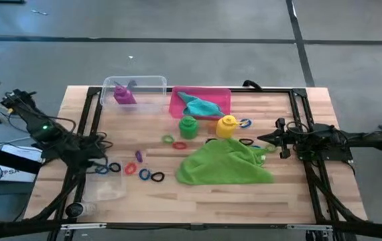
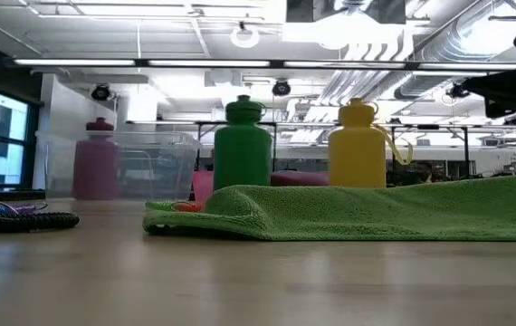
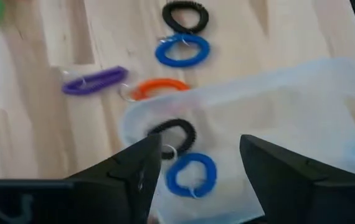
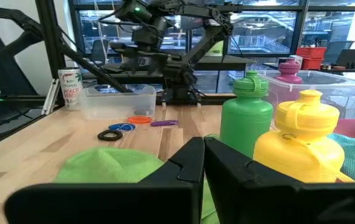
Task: Pick & Place Sports Items
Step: Put the purple spring keychain into the bottom transparent bin
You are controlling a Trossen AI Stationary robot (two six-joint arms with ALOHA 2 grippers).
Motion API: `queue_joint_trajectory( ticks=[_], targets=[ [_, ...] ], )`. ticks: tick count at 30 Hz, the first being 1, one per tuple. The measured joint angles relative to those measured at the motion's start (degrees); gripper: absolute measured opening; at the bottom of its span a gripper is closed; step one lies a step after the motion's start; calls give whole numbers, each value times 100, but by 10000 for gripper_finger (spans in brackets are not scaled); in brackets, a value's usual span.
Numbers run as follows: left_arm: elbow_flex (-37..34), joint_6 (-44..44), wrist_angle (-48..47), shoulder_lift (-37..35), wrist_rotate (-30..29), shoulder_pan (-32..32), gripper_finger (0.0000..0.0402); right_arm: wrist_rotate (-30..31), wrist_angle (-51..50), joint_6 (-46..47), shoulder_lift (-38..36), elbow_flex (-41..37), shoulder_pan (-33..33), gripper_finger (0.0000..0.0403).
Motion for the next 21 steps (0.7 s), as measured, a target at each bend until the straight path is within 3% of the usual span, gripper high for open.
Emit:
queue_joint_trajectory(
  ticks=[4,12,21],
  targets=[
    [0,776,120,42,56,414,177,2,0,0,0,-2,0,0],
    [0,2303,766,491,887,1649,176,2,0,0,2,-2,0,0],
    [0,3175,1543,1330,1880,3145,176,0,0,0,0,0,0,0]
  ],
)
